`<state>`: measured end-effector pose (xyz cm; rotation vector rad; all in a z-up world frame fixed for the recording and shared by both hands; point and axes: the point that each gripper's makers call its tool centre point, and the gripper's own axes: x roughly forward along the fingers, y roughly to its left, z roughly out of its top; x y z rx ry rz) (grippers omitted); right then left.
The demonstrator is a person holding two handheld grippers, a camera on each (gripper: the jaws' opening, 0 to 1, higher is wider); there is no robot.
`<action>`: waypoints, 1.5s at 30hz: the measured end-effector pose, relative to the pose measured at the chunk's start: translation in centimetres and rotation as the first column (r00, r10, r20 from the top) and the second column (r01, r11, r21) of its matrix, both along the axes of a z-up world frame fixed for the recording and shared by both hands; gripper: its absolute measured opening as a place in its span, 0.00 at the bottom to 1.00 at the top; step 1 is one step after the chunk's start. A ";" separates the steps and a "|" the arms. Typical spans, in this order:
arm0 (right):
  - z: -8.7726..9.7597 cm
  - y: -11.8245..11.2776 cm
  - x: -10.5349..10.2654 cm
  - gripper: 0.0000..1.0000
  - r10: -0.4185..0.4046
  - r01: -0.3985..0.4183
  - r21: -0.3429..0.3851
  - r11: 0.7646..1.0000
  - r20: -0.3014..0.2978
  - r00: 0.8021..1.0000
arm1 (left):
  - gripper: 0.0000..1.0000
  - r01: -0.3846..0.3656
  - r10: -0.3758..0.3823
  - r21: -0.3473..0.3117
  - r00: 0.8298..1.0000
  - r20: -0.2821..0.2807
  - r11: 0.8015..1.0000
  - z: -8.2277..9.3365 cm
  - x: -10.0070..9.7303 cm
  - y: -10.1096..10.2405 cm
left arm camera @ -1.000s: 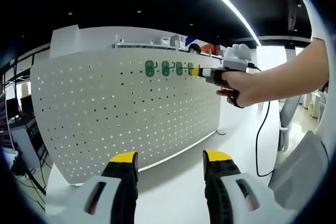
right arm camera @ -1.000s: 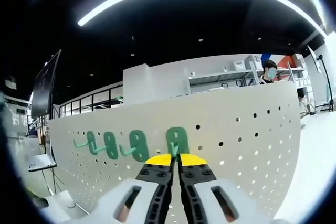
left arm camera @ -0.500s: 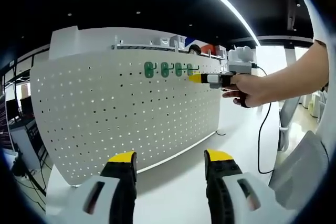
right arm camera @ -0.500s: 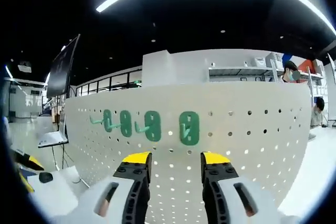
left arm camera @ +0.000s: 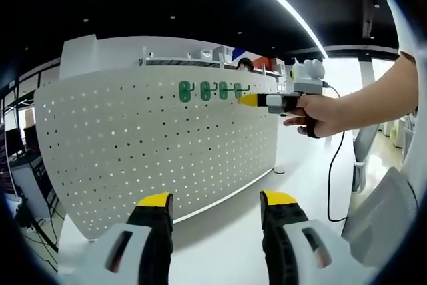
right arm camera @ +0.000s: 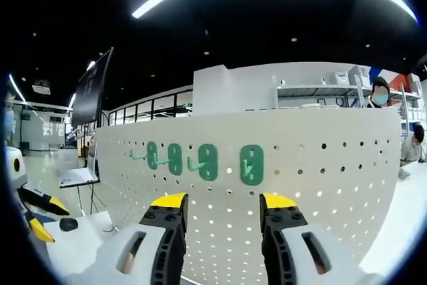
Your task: Insert the hook assembly into the mounting plate slot until the hook locks in place.
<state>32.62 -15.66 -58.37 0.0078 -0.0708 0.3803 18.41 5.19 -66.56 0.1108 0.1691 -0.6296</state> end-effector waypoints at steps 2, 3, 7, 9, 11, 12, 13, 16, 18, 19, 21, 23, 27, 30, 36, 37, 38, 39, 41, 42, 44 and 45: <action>0.0 0.0 -0.6 0.41 0.011 -0.011 -0.010 1.000 0.007 1.000 | 0.55 0.002 -0.002 0.002 1.000 0.003 1.000 0.1 0.1 0.0; 0.0 -0.1 -0.8 0.41 0.015 -0.015 -0.013 1.000 0.011 1.000 | 0.54 0.002 -0.002 0.002 1.000 0.004 1.000 0.2 0.2 0.0; -0.2 -0.5 -1.8 0.42 0.027 -0.026 -0.014 1.000 0.012 1.000 | 0.55 0.004 -0.004 0.010 1.000 0.011 1.000 0.3 0.3 0.0; -0.2 -0.5 -2.4 0.42 0.042 -0.042 -0.032 0.999 0.013 0.999 | 0.55 0.004 -0.004 0.008 1.000 0.010 1.000 0.3 0.3 0.0; -0.1 -0.5 -2.9 0.42 0.057 -0.057 -0.036 0.998 0.014 0.998 | 0.56 0.005 -0.005 0.009 1.000 0.013 1.000 0.4 0.4 0.0; -0.1 -0.6 -3.1 0.43 0.058 -0.057 -0.038 0.998 0.015 0.998 | 0.56 0.004 -0.004 0.011 1.000 0.011 1.000 0.4 0.4 0.1; 0.0 -0.7 -3.4 0.43 0.061 -0.060 -0.041 0.997 0.018 0.998 | 0.57 0.002 -0.003 0.013 1.000 0.011 1.000 0.4 0.4 0.1; 0.0 -1.0 -4.1 0.45 0.067 -0.067 -0.029 0.997 0.016 0.998 | 0.58 0.003 -0.003 0.011 1.000 0.011 1.000 0.5 0.4 0.1; 0.0 -1.1 -4.6 0.45 0.071 -0.070 -0.030 0.997 0.015 0.997 | 0.59 0.005 -0.006 0.015 1.000 0.014 1.000 0.6 0.4 0.0; -0.1 -1.1 -5.0 0.45 0.073 -0.073 -0.031 0.997 0.014 0.997 | 0.59 0.008 -0.008 0.017 1.000 0.015 1.000 0.6 0.4 0.0; -0.4 -1.3 -5.4 0.45 0.075 -0.075 -0.034 0.997 0.008 0.997 | 0.60 0.009 -0.010 0.016 1.000 0.020 1.000 0.7 0.3 0.0; -0.6 -1.5 -6.0 0.46 0.076 -0.076 -0.027 0.997 0.003 0.997 | 0.61 0.010 -0.010 0.016 1.000 0.021 1.000 0.8 0.3 0.0; -1.1 -1.5 -6.9 0.46 0.082 -0.082 -0.031 0.996 -0.005 0.997 | 0.61 0.017 -0.018 0.016 0.999 0.027 1.000 0.9 0.2 -0.2; -1.5 -1.7 -7.6 0.46 0.085 -0.085 -0.028 0.996 -0.013 0.996 | 0.62 0.018 -0.019 0.018 0.999 0.027 1.000 0.9 0.0 -0.2; -2.2 -1.9 -8.9 0.49 0.093 -0.094 -0.032 0.995 -0.028 0.995 | 0.65 0.009 -0.009 0.011 0.999 0.035 1.000 1.0 -0.1 0.0; -2.3 -1.9 -9.0 0.49 0.094 -0.095 -0.031 0.995 -0.030 0.995 | 0.66 0.006 -0.007 0.010 0.999 0.037 1.000 1.1 -0.2 0.0; -2.5 -2.0 -9.3 0.50 0.096 -0.097 -0.030 0.995 -0.035 0.995 | 0.67 0.005 -0.006 0.009 0.999 0.037 1.000 1.1 -0.2 0.0; -2.6 -2.1 -9.5 0.51 0.097 -0.098 -0.029 0.995 -0.036 0.995 | 0.67 0.005 -0.005 0.010 0.999 0.039 1.000 1.1 -0.2 0.1; -2.9 -2.1 -10.0 0.52 0.099 -0.100 -0.032 0.994 -0.040 0.994 | 0.69 0.002 -0.002 0.006 0.999 0.043 1.000 1.2 -0.2 0.2; -3.1 -2.0 -10.2 0.53 0.102 -0.104 -0.032 0.994 -0.044 0.994 | 0.70 -0.001 0.001 0.001 0.999 0.049 1.000 1.4 -0.2 0.2; -3.5 -1.9 -10.7 0.53 0.108 -0.110 -0.043 0.993 -0.050 0.993 | 0.72 -0.006 0.006 0.001 0.998 0.061 1.000 1.6 -0.2 0.4; -3.7 -1.9 -11.0 0.54 0.111 -0.114 -0.045 0.992 -0.054 0.992 | 0.73 -0.006 0.006 0.000 0.998 0.061 1.000 1.6 -0.2 0.4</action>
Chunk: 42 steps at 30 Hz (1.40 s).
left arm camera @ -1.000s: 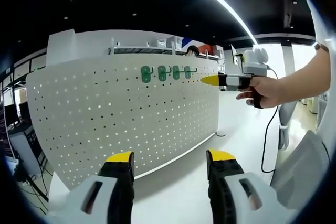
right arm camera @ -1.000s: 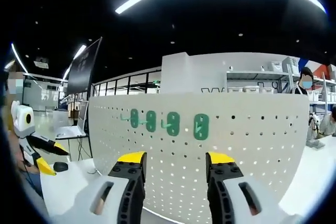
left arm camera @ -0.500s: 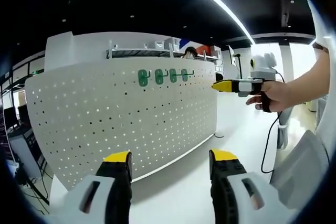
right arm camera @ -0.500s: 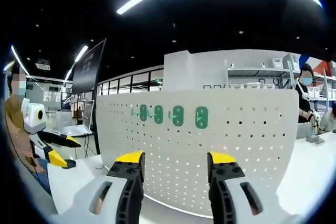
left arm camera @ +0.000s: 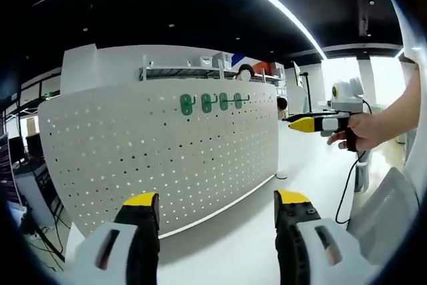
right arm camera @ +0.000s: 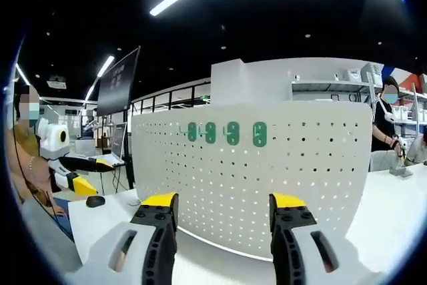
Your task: Insert the hook assembly into the mounting plate slot until the hook locks in place.
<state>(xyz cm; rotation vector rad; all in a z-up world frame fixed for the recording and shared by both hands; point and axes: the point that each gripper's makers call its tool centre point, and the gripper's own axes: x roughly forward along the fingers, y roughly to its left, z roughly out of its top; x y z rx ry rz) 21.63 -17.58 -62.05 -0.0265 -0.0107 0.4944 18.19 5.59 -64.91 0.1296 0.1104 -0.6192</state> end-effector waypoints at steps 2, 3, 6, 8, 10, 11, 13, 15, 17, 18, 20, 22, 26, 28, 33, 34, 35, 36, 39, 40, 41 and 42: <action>-0.1 0.0 -0.4 0.54 0.001 -0.001 0.004 1.000 -0.004 1.000 | 0.75 0.004 -0.004 -0.009 1.000 0.004 1.000 0.1 -0.1 0.0; -0.2 0.0 -0.5 0.55 0.002 -0.002 0.005 1.000 -0.005 1.000 | 0.76 0.005 -0.005 -0.006 1.000 0.009 1.000 0.2 -0.2 0.0; -0.7 -0.1 -1.0 0.55 0.006 -0.006 0.006 1.000 -0.011 1.000 | 0.77 0.004 -0.004 -0.004 1.000 0.020 1.000 0.4 -0.4 0.2; -0.7 0.0 -1.3 0.56 0.009 -0.009 0.015 1.000 -0.011 1.000 | 0.77 0.001 -0.001 -0.003 0.999 0.034 1.000 0.7 -0.5 0.2; -1.1 0.0 -1.7 0.57 0.014 -0.014 0.002 1.000 -0.014 1.000 | 0.78 0.001 -0.001 0.000 0.999 0.032 1.000 0.6 -0.5 0.3; -1.2 0.1 -1.9 0.57 0.017 -0.017 0.003 1.000 -0.014 1.000 | 0.78 0.001 -0.001 0.000 0.999 0.033 1.000 0.6 -0.5 0.3; -1.5 0.0 -2.2 0.58 0.020 -0.020 0.005 1.000 -0.020 1.000 | 0.79 -0.001 0.001 0.000 0.999 0.033 1.000 0.5 -0.6 0.5; -1.7 -0.1 -2.5 0.59 0.019 -0.019 0.012 1.000 -0.023 1.000 | 0.80 -0.002 0.002 -0.002 0.999 0.034 1.000 0.5 -0.8 0.8; -2.0 -0.3 -2.9 0.59 0.019 -0.018 0.015 1.000 -0.027 0.999 | 0.82 -0.009 0.010 -0.007 0.999 0.039 1.000 0.6 -0.9 1.3; -2.0 -0.4 -3.0 0.59 0.019 -0.019 0.014 1.000 -0.027 0.999 | 0.83 -0.011 0.011 -0.006 0.999 0.040 1.000 0.5 -0.9 1.4; -2.3 -0.5 -3.3 0.60 0.021 -0.021 0.007 1.000 -0.031 0.999 | 0.84 -0.013 0.013 -0.003 0.999 0.033 1.000 0.3 -1.1 1.8; -2.3 -0.7 -3.6 0.60 0.021 -0.021 0.011 1.000 -0.031 0.999 | 0.84 -0.013 0.013 0.011 0.999 0.032 1.000 0.0 -1.4 2.2; -2.5 -1.2 -4.2 0.60 0.017 -0.017 0.015 1.000 -0.033 0.999 | 0.85 -0.014 0.014 0.012 1.000 0.021 1.000 -0.4 -1.8 2.9; -2.7 -1.3 -4.5 0.60 0.016 -0.015 0.021 1.000 -0.033 0.999 | 0.86 -0.019 0.019 0.011 1.000 0.019 1.000 -0.6 -2.0 3.3; -3.3 -1.6 -5.5 0.61 0.019 -0.018 0.018 1.000 -0.038 0.999 | 0.87 -0.036 0.036 0.008 0.999 0.020 0.999 -0.9 -2.6 4.4; -3.4 -1.7 -5.7 0.61 0.018 -0.017 0.020 1.000 -0.040 0.999 | 0.87 -0.040 0.040 0.007 0.999 0.018 0.999 -0.9 -2.7 4.6; -3.5 -1.9 -5.8 0.61 0.014 -0.013 0.022 1.000 -0.042 0.999 | 0.88 -0.044 0.044 0.008 0.999 0.018 0.999 -1.1 -2.8 4.9; -3.6 -2.0 -6.0 0.61 0.011 -0.010 0.025 1.000 -0.043 0.999 | 0.88 -0.049 0.049 0.010 0.999 0.016 0.999 -1.2 -2.9 5.1; -3.8 -2.3 -6.3 0.62 0.007 -0.006 0.031 0.999 -0.046 0.999 | 0.88 -0.058 0.058 0.014 0.998 0.009 0.998 -1.6 -3.2 5.8; -3.8 -2.4 -6.5 0.62 0.007 -0.005 0.030 1.000 -0.045 0.999 | 0.88 -0.062 0.061 0.017 0.998 0.006 0.998 -1.8 -3.3 6.1; -3.9 -2.5 -6.6 0.62 0.008 -0.006 0.036 0.999 -0.046 0.999 | 0.89 -0.067 0.067 0.014 0.998 0.005 0.998 -1.9 -3.5 6.4; -3.9 -2.6 -6.7 0.62 0.008 -0.006 0.040 0.999 -0.046 0.999 | 0.89 -0.071 0.071 0.010 0.998 0.002 0.997 -1.9 -3.6 6.7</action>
